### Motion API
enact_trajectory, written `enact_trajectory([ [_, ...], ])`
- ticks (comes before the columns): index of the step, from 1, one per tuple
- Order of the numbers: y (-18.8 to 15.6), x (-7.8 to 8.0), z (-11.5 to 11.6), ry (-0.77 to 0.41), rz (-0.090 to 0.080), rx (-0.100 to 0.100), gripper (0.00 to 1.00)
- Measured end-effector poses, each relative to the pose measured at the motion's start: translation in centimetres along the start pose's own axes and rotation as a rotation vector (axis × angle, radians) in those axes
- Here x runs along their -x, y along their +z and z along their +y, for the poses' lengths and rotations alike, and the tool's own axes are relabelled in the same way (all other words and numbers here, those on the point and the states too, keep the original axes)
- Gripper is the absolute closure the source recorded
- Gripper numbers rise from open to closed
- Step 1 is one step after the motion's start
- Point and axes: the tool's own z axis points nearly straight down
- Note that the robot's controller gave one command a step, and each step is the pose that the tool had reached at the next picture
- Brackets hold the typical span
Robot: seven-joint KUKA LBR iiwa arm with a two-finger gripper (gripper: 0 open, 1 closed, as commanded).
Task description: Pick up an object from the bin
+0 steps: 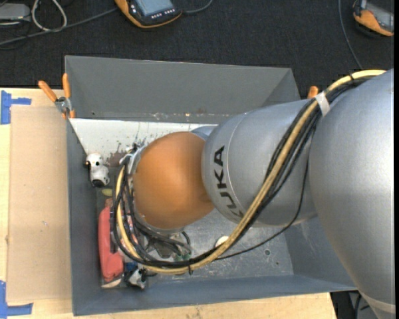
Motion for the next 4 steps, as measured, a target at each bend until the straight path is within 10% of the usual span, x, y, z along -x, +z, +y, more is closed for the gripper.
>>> enact_trajectory([
  [1, 3.8, 0.1, -0.4, -0.258, -0.001, -0.001, 0.00],
  [3, 4.9, 0.5, -1.0, 0.059, 0.002, 0.002, 0.00],
  [4, 5.3, 2.3, -3.5, -0.244, -0.003, 0.005, 0.00],
])
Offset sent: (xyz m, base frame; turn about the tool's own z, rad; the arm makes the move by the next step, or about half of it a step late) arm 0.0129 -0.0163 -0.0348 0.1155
